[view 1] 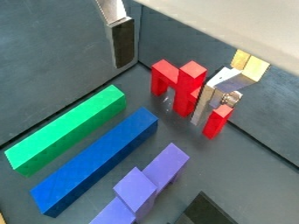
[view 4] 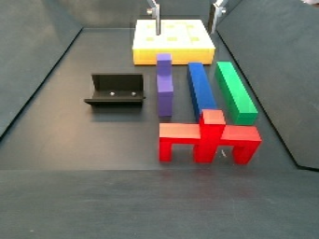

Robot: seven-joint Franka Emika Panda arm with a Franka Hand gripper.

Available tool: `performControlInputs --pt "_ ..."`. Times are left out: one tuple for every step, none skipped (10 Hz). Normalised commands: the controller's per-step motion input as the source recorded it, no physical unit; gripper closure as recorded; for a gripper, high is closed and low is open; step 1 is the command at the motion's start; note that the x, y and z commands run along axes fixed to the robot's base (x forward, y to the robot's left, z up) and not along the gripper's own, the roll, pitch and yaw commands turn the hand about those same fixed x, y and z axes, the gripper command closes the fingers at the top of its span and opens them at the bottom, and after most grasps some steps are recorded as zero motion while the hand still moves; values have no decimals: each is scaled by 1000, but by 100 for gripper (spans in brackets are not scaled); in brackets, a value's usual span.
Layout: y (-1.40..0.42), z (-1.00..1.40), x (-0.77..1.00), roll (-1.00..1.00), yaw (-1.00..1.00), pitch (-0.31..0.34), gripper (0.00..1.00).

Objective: Pick up the green object. Move up. Move to above the board. Insert the green object.
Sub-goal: Pick up the green object.

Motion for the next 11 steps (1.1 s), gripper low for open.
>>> performControlInputs --pt "111 0 -23 -13 0 0 0" --pt "-223 -183 0 90 -123 0 0" --pt "-506 -757 -837 0 -126 -4 0" --pt "-537 -871 -911 -6 -34 0 0" --pt "-520 -909 -991 -13 0 9 0" --pt "-306 -749 -1000 -31 0 0 0" --pt "-249 -571 -1000 -13 -37 -23 0" --pt "-223 -391 -1000 -4 -131 -69 0" --pt "-149 -374 -986 0 -149 -137 0" --pt "-177 -417 -914 53 -106 -227 0" --pt "-231 -371 -783 131 -63 -283 0"
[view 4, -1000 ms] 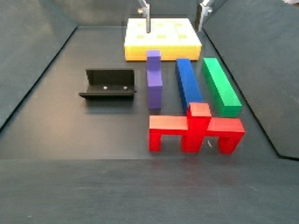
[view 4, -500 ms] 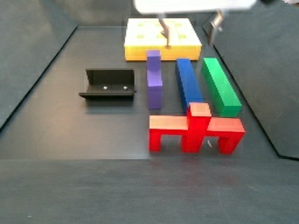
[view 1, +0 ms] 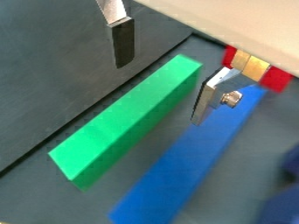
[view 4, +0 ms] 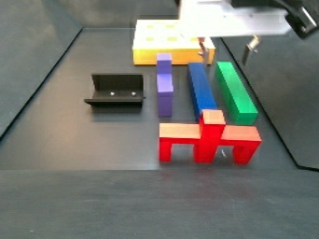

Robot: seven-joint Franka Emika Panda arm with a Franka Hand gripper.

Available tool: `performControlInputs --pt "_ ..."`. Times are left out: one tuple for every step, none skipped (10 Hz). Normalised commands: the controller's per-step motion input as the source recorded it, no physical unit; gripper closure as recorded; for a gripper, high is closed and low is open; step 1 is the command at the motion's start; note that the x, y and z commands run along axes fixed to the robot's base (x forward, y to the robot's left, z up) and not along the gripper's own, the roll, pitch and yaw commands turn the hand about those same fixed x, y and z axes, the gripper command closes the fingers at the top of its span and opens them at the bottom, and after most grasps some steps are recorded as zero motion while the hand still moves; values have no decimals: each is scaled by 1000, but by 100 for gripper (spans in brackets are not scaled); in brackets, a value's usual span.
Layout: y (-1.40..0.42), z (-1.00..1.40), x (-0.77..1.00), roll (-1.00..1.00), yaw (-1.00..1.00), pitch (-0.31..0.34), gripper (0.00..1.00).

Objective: Pick up the green object. Move up. Move to above the board. Insert the green object.
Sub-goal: Pick up the green object.

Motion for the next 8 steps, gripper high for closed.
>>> performControlInputs --pt "-103 -451 -814 170 -83 -300 0" --pt "-57 -380 -803 214 -63 -273 0" --pt "0 -394 -251 286 0 -130 0" --pt "0 -469 54 303 0 0 0" --pt "0 -554 269 293 0 37 0" --pt "0 -483 494 261 0 111 0" --pt "71 -483 383 216 -34 107 0" --pt "3 -291 -11 180 -54 46 0"
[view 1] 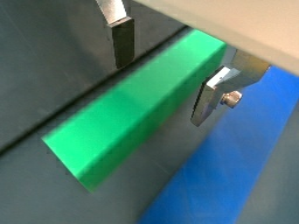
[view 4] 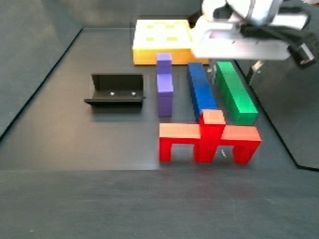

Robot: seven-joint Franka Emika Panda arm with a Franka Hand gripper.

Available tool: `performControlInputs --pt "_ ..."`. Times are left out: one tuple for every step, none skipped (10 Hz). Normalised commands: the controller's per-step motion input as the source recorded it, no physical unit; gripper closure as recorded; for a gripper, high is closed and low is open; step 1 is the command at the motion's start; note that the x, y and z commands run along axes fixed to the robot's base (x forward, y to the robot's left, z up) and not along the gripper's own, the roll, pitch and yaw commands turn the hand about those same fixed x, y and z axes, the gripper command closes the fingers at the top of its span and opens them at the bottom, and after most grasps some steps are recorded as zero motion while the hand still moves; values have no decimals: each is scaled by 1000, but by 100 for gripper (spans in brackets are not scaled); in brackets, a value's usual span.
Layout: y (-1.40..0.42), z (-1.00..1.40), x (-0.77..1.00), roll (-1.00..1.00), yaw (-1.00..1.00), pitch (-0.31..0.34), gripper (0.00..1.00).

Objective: Pick up the green object. Move up. Move to above the board. Insert the green object.
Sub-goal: Pick up the green object.

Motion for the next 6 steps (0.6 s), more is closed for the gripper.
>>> performControlInputs --pt "40 -37 -389 126 -143 6 0" --pt "20 0 -154 46 -80 0 0" --pt "94 0 0 0 -9 0 0" --pt "211 0 97 -26 0 31 0" --pt "154 -14 134 0 0 39 0" --pt "169 -29 134 0 0 43 0"
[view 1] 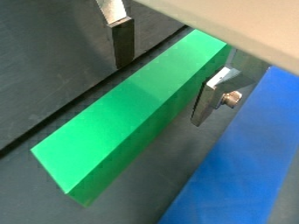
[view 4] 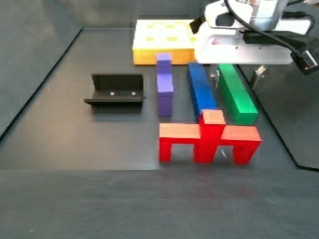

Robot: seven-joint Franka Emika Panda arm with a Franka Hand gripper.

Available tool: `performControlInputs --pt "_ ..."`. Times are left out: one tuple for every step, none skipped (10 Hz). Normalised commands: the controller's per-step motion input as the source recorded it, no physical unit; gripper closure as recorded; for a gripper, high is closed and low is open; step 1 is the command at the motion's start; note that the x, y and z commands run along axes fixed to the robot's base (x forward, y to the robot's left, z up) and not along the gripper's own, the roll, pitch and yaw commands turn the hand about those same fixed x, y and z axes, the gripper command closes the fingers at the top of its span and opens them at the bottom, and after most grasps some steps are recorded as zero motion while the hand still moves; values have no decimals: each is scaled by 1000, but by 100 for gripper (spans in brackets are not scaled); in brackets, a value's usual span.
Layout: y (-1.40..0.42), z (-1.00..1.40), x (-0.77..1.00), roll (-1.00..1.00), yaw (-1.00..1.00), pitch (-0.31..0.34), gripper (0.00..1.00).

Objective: Pick up the green object. Move up. Move to above the board. Insert the green object.
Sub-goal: Pick up the green object.

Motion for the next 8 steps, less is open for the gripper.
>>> performControlInputs --pt "0 0 0 0 0 0 0" --pt "0 0 0 0 0 0 100" --pt "0 0 0 0 0 0 100" --pt "0 0 0 0 0 0 100" --pt "0 0 0 0 0 0 100" --pt "0 0 0 0 0 0 100" --pt "0 0 0 0 0 0 100" --pt "0 0 0 0 0 0 100"
